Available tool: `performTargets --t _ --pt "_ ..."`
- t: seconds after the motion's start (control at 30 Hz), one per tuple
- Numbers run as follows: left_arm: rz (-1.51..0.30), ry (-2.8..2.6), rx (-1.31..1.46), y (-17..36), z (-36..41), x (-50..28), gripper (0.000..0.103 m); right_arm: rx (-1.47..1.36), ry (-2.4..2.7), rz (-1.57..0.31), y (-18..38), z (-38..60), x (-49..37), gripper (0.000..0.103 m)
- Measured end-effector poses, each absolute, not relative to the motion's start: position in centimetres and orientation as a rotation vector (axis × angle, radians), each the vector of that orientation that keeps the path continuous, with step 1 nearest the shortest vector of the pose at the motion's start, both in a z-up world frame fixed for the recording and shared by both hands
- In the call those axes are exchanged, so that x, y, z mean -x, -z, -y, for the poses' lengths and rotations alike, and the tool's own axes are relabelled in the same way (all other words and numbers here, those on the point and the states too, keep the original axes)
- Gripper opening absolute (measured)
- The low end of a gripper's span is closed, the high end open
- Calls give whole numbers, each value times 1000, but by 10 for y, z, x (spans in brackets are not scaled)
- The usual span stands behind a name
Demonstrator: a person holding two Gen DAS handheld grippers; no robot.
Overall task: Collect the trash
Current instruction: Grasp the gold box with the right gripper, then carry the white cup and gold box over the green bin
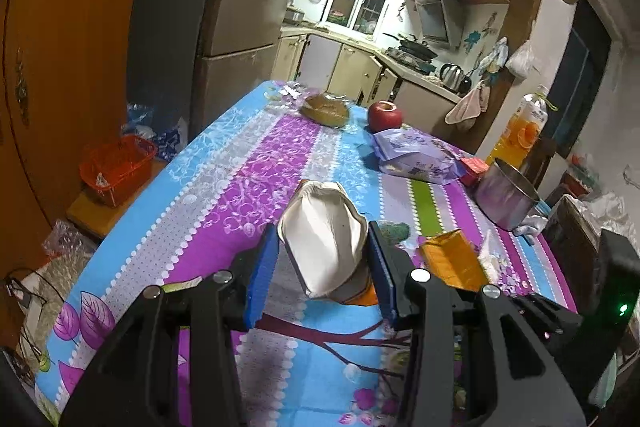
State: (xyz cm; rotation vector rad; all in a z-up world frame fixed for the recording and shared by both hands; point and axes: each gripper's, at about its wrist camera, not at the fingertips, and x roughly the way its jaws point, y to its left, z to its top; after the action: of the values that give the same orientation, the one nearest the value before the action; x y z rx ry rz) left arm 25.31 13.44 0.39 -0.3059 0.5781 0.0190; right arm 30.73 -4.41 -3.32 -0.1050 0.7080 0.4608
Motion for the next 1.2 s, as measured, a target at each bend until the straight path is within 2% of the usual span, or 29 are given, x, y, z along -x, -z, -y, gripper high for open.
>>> performTargets --t 0.5,1.2 --pt "-510 79 144 -30 -55 -222 42 55 -299 -535 -19 129 -245 51" --pt "-423 308 -37 -59 91 -175 42 9 -73 -438 -57 258 -171 51"
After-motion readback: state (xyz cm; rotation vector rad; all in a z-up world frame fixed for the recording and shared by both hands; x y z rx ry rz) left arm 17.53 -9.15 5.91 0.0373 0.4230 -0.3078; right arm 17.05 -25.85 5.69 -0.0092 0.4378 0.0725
